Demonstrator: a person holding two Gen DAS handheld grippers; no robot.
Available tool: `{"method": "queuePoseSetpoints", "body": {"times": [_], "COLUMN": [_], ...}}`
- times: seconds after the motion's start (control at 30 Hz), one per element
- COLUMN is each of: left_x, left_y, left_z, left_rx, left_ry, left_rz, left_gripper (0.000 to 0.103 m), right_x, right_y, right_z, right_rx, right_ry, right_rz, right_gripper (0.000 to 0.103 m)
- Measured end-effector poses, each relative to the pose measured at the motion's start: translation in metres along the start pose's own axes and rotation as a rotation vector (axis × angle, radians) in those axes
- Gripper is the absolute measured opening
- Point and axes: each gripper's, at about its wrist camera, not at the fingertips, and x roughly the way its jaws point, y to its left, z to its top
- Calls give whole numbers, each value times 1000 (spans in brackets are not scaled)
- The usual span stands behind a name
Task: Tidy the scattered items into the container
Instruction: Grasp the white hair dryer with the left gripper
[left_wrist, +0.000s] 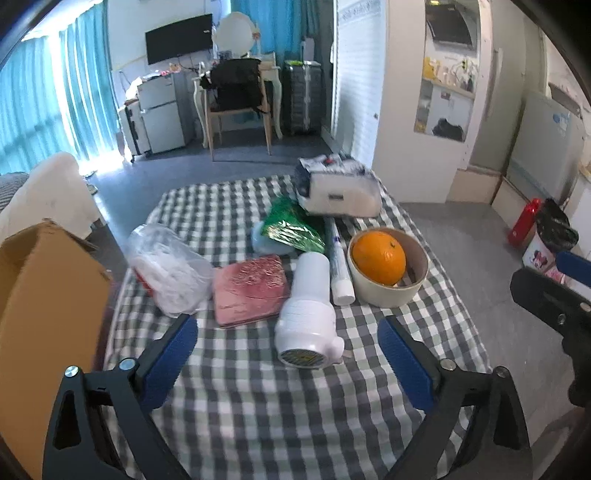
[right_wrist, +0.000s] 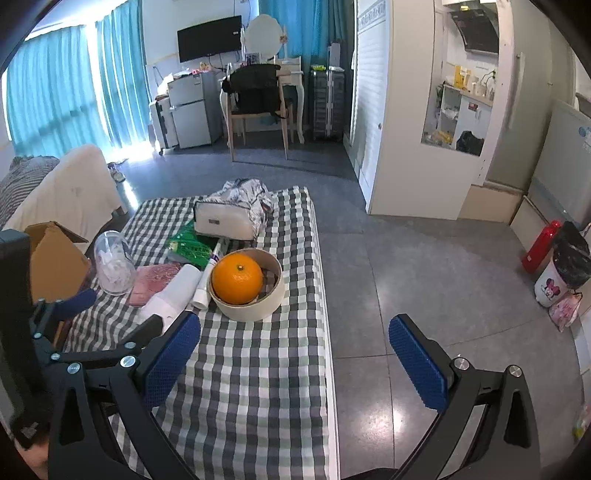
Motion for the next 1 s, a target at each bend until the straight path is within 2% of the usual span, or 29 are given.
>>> {"method": "queuePoseSetpoints", "body": {"times": [0.37, 0.5, 0.8, 1.0], "left_x": [43, 53, 41, 8], "left_y": [-6, -4, 2, 28], "left_z": [-4, -8, -1, -5], "left_rx": [5, -9, -31, -83], "left_ry": [85, 123, 93, 50], "left_rz": [-7, -19, -9, 1], "left_gripper": [83, 49, 49, 48], "right_x": [23, 27, 27, 25], "right_y": [-4, -6, -1, 11], "right_z": [-1, -1, -2, 1], "right_rx": [9, 16, 15, 2], "right_ry": [31, 38, 36, 30], "right_rz": [6, 8, 24, 46], "right_gripper": [103, 103, 103, 103]}}
